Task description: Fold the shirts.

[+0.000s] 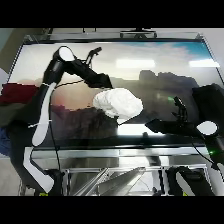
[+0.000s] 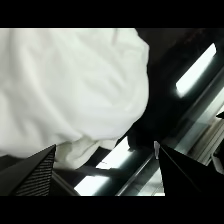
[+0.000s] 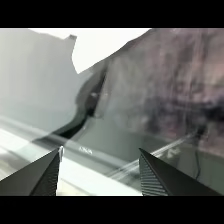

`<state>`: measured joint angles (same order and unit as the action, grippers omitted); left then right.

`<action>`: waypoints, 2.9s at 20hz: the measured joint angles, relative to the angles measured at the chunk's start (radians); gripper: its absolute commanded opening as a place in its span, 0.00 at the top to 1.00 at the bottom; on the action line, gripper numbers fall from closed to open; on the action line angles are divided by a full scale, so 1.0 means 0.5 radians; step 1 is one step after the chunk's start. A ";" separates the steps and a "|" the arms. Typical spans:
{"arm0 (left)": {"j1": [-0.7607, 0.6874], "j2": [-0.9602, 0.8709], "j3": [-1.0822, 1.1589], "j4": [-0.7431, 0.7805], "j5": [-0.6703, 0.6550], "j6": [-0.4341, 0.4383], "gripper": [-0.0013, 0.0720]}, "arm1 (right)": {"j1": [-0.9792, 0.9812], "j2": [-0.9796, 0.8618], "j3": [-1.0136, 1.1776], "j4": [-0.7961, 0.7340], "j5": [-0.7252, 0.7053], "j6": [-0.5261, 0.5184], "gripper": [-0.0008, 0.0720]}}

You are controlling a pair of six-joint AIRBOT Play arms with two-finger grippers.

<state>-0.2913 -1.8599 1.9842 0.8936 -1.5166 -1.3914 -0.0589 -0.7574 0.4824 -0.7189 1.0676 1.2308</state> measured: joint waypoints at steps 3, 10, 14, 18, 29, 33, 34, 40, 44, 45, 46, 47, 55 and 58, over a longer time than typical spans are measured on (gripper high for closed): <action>0.137 0.127 -0.313 0.034 -0.014 0.002 0.01 | 0.018 -0.224 0.008 0.101 -0.173 -0.137 0.28; 0.032 0.237 -1.130 -0.143 0.510 0.203 0.04 | 0.083 -1.016 0.206 0.462 -0.362 -0.567 0.40; -0.104 0.099 -1.153 -0.256 0.697 0.266 0.05 | 0.187 -1.352 0.380 0.545 -0.369 -0.636 0.40; -0.176 -0.056 -1.018 -0.288 0.675 0.282 0.67 | 0.316 -1.547 0.530 0.645 -0.362 -0.656 0.45; -0.184 -0.111 -0.720 -0.317 0.282 0.288 0.58 | 0.397 -1.639 0.703 0.739 -0.365 -0.669 0.97; -0.163 -0.097 -0.694 -0.211 0.118 0.287 0.58 | 0.389 -1.630 0.709 0.744 -0.343 -0.661 0.97; -0.162 -0.105 -0.692 -0.159 0.085 0.286 0.58 | 0.388 -1.630 0.709 0.744 -0.339 -0.661 0.97; -0.142 -0.146 -0.684 0.082 0.044 0.246 0.58 | 0.388 -1.629 0.711 0.744 -0.317 -0.654 0.97; -0.069 -0.059 -0.683 0.179 0.049 0.239 0.58 | 0.388 -1.629 0.711 0.744 -0.299 -0.654 0.97; -0.049 -0.031 -0.694 0.198 0.061 0.239 0.58 | 0.388 -1.629 0.711 0.743 -0.299 -0.654 0.97; -0.035 -0.005 -0.716 0.215 0.095 0.239 0.58 | 0.388 -1.629 0.711 0.744 -0.298 -0.654 0.97; -0.027 0.020 -0.750 0.227 0.145 0.239 0.58 | 0.388 -1.629 0.711 0.744 -0.298 -0.654 0.97; -0.171 0.074 -1.057 0.135 0.555 0.327 0.58 | 0.388 -1.629 0.711 0.744 -0.293 -0.654 0.97; -0.217 0.075 -1.085 0.065 0.664 0.355 0.59 | 0.388 -1.629 0.711 0.744 -0.291 -0.654 0.97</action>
<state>-0.4000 -1.8225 1.4418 0.9260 -1.1847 -1.2140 0.1349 -1.5719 0.8379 -0.3470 0.9218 0.9039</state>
